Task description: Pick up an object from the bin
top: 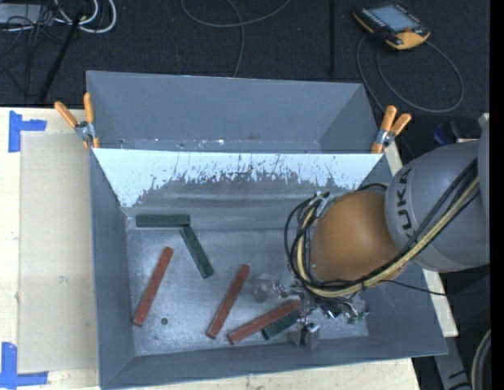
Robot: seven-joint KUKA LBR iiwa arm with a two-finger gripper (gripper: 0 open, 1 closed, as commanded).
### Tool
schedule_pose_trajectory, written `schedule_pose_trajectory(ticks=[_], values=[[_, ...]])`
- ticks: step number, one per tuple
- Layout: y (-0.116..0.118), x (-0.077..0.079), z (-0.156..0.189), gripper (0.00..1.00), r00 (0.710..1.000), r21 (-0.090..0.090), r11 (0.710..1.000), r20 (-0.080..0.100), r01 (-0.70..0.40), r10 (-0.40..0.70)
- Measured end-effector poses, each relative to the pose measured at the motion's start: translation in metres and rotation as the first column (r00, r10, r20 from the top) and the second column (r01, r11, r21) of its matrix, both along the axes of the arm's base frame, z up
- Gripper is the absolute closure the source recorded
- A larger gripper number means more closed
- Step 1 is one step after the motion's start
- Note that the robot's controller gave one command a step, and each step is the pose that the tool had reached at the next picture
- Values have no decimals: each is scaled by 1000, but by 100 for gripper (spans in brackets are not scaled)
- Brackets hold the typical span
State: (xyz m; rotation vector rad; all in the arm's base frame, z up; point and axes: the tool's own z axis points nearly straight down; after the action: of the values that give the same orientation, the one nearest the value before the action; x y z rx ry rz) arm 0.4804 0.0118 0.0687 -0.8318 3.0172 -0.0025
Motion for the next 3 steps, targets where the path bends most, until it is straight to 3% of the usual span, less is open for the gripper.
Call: schedule_pose_trajectory(ticks=[1, 3], values=[[9, -5, 4, 100, 983, -3, 983, 9, -182, 182], [9, -6, 9, 100, 983, -2, 983, 3, -182, 182]])
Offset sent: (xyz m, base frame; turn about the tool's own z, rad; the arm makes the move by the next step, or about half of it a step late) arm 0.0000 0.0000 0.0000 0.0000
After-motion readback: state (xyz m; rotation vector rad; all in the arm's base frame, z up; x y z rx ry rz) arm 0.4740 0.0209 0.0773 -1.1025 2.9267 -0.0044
